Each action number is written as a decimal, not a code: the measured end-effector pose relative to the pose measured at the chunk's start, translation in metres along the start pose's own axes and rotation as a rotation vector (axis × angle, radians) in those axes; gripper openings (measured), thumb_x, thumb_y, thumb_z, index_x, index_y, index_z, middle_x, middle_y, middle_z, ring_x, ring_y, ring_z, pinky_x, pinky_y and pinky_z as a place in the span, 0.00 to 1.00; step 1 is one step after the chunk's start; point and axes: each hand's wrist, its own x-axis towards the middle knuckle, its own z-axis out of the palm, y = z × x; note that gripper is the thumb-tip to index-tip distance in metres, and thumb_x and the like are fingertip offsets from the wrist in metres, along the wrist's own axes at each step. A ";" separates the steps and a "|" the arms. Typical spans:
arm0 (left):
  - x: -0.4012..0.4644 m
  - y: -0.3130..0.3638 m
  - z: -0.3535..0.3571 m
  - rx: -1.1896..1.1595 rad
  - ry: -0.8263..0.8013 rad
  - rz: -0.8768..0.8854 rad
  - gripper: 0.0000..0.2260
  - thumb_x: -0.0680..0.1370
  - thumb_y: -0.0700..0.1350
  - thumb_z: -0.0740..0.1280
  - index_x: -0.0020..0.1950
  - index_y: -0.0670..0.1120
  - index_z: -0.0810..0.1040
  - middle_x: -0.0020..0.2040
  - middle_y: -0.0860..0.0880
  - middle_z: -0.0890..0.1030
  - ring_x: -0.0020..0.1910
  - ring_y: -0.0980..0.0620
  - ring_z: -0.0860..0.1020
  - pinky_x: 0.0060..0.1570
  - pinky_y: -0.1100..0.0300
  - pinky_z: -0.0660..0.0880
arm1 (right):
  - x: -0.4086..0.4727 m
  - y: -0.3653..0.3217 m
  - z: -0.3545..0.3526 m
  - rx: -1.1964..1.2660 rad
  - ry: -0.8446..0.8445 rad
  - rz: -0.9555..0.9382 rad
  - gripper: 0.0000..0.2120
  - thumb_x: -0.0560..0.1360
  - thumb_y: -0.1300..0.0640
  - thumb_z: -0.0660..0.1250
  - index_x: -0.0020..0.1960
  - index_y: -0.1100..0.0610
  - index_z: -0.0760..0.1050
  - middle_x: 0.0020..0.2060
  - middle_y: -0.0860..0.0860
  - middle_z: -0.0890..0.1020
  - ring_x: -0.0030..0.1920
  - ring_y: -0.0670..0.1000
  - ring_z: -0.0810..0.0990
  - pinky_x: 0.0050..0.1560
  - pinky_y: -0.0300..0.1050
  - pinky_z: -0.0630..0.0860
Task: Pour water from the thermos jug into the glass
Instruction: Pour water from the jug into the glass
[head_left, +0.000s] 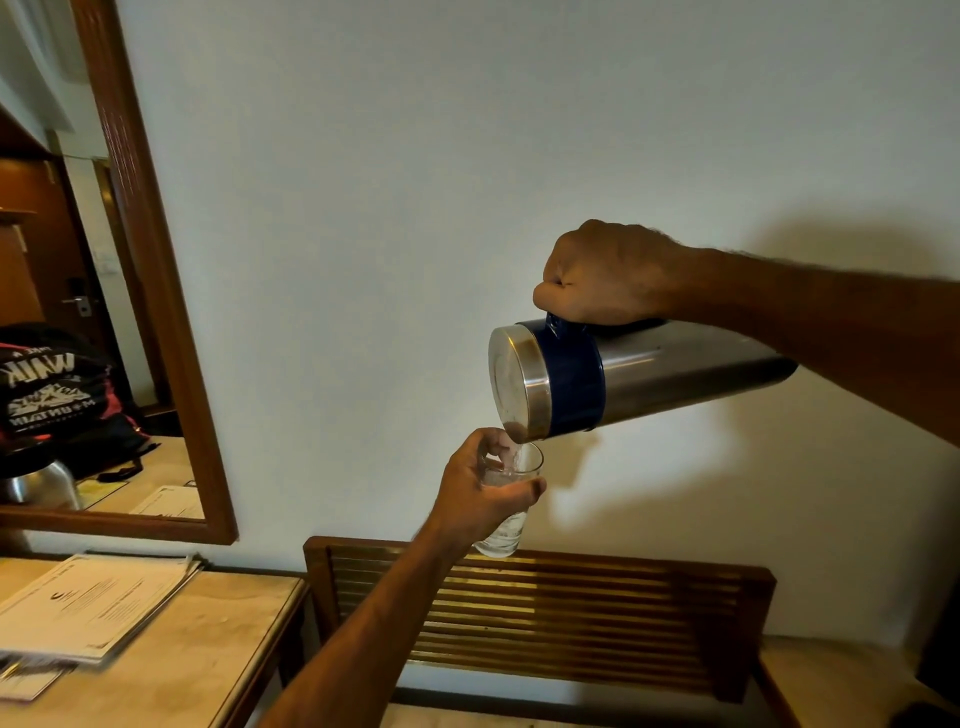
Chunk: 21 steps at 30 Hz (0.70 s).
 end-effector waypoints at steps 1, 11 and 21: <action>0.000 0.000 0.000 0.005 0.002 0.002 0.17 0.66 0.45 0.77 0.48 0.56 0.73 0.58 0.48 0.78 0.53 0.41 0.80 0.45 0.56 0.83 | 0.000 0.000 0.000 0.000 -0.002 -0.004 0.18 0.68 0.47 0.58 0.23 0.54 0.69 0.22 0.50 0.74 0.26 0.52 0.72 0.29 0.44 0.65; 0.004 0.001 0.000 0.004 -0.002 -0.006 0.19 0.67 0.43 0.78 0.49 0.59 0.75 0.58 0.45 0.78 0.54 0.40 0.80 0.47 0.53 0.84 | -0.002 0.004 0.001 0.056 -0.006 0.005 0.17 0.67 0.47 0.58 0.23 0.54 0.66 0.21 0.49 0.71 0.25 0.51 0.69 0.30 0.46 0.67; 0.007 -0.003 -0.005 -0.056 0.033 -0.029 0.20 0.67 0.43 0.78 0.55 0.52 0.75 0.56 0.47 0.79 0.53 0.41 0.81 0.43 0.53 0.83 | -0.020 0.036 0.024 0.281 0.034 0.143 0.19 0.67 0.48 0.60 0.22 0.55 0.62 0.20 0.49 0.66 0.25 0.50 0.64 0.29 0.48 0.63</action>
